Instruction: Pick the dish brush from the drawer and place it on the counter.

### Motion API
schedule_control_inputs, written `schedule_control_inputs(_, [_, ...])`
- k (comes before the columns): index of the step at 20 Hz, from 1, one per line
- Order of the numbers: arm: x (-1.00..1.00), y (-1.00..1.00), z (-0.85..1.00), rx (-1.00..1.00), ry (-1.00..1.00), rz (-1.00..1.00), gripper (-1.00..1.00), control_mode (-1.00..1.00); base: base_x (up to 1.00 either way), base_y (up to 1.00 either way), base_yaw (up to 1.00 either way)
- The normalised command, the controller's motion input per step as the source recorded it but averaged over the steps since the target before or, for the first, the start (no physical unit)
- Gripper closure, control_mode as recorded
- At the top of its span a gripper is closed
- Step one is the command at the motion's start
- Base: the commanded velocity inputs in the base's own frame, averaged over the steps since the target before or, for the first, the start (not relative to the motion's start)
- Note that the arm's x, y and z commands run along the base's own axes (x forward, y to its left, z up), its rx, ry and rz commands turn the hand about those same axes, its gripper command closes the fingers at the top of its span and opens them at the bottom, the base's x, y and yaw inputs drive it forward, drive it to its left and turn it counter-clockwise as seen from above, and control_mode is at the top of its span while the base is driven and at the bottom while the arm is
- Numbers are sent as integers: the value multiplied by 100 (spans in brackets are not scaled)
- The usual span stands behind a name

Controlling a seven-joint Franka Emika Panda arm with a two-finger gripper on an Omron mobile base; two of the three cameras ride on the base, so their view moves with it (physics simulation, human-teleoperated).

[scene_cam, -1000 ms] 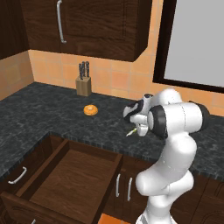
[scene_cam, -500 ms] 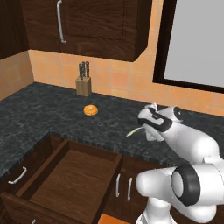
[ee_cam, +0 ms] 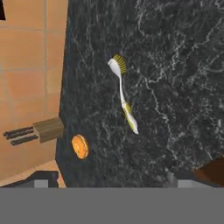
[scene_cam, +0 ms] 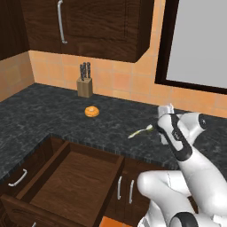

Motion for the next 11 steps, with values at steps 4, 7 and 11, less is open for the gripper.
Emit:
schedule_control_inputs(4, [-18, -32, 18, -49, 0, 26, -100, -100, 0, 0, 0])
schedule_control_inputs(7, [-63, -2, 1, -52, 4, 37, -100, -100, 0, 0, 0])
schedule_control_inputs(11, [-28, 0, 50, -18, 33, 43, -100, -100, 0, 0, 0])
